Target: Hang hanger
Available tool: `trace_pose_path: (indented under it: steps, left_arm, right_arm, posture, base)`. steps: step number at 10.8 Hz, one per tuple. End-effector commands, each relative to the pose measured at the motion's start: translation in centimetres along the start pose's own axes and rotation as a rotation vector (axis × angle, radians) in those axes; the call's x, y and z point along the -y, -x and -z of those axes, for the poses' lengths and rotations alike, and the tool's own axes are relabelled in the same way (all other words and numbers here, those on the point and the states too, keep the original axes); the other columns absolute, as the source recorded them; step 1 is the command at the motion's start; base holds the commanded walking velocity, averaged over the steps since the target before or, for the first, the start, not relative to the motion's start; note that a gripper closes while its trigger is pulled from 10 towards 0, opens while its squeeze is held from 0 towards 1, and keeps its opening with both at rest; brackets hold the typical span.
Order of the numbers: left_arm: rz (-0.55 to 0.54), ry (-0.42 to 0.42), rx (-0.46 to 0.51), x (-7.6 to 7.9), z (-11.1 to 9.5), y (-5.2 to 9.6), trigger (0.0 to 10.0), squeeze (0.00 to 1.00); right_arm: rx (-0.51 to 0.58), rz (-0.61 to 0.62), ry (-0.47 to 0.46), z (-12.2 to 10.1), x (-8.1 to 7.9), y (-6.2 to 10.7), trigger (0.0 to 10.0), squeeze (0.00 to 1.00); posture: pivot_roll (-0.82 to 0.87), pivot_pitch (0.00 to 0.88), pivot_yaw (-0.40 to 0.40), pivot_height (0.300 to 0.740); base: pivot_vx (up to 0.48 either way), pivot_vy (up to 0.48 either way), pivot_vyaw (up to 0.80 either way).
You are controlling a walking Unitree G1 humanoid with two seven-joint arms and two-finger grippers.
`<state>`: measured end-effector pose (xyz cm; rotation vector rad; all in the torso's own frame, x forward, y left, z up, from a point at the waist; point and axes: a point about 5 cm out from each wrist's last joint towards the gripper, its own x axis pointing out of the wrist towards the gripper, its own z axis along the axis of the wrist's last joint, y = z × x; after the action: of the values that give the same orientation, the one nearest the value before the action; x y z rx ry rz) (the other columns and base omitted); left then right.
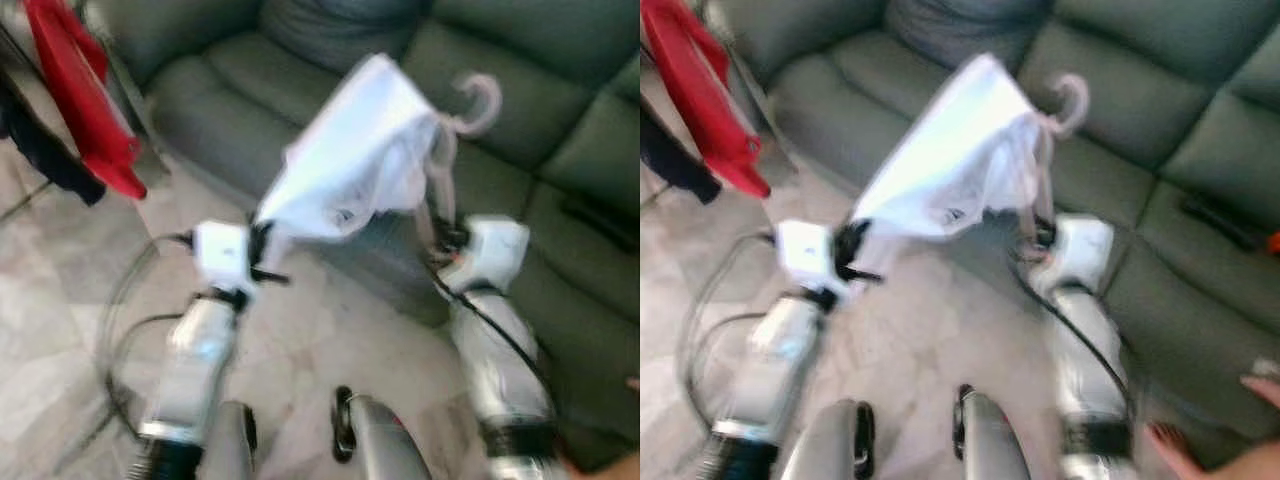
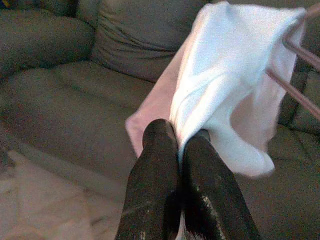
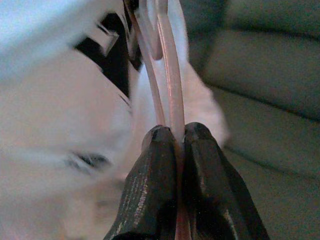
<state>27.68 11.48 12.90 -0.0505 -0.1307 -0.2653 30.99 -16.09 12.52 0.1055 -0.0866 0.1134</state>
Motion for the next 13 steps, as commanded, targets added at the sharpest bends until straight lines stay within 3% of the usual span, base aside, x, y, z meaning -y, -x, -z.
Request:
trace_pose_path:
  steps: [1, 5, 9, 11, 12, 13]
  left_arm:
    - [0.02, 0.012, 0.013, 0.6, -0.1, 0.1, 10.0, 0.0]
    - [-0.047, -0.034, 0.043, 0.3, 0.5, 0.6, 10.0, 0.0]
    - [-0.056, -0.068, 0.04, 0.3, 0.9, -1.5, 10.0, 0.0]
    - [-0.003, -0.148, 0.075, 0.4, 0.5, -3.0, 10.0, 0.0]
    - [0.028, -0.098, 0.122, 0.6, -0.8, -3.7, 10.0, 0.0]
    - [0.077, -0.017, 0.144, 1.1, -1.5, -3.7, 10.0, 0.0]
  right_arm:
    - [0.09, 0.012, 0.003, -1.7, 0.5, -0.7, 10.0, 0.0]
    - [0.081, 0.017, -0.038, -1.3, 0.2, -1.8, 10.0, 0.0]
    - [0.082, 0.006, -0.051, -1.2, -0.5, -3.2, 10.0, 0.0]
    - [0.068, 0.031, -0.057, -0.9, -0.5, -3.5, 10.0, 0.0]
    - [0.097, 0.049, -0.069, -1.7, -0.8, -4.2, 10.0, 0.0]
    - [0.079, 0.151, -0.163, -1.7, -0.2, -4.8, 10.0, 0.0]
  posture:
    - [0.04, 0.141, -0.069, 0.74]
    - [0.06, 0.094, -0.094, 0.74]
    - [0.06, 0.038, -0.101, 0.74]
    - [0.05, 0.026, -0.109, 0.74]
    - [0.03, 0.035, -0.098, 0.74]
    - [0.03, 0.065, -0.082, 0.74]
  base:
    - [0.0, 0.0, 0.0]
    - [0.0, 0.0, 0.0]
    - [0.0, 0.0, 0.0]
    - [0.0, 0.0, 0.0]
    - [0.0, 0.0, 0.0]
    - [0.0, 0.0, 0.0]
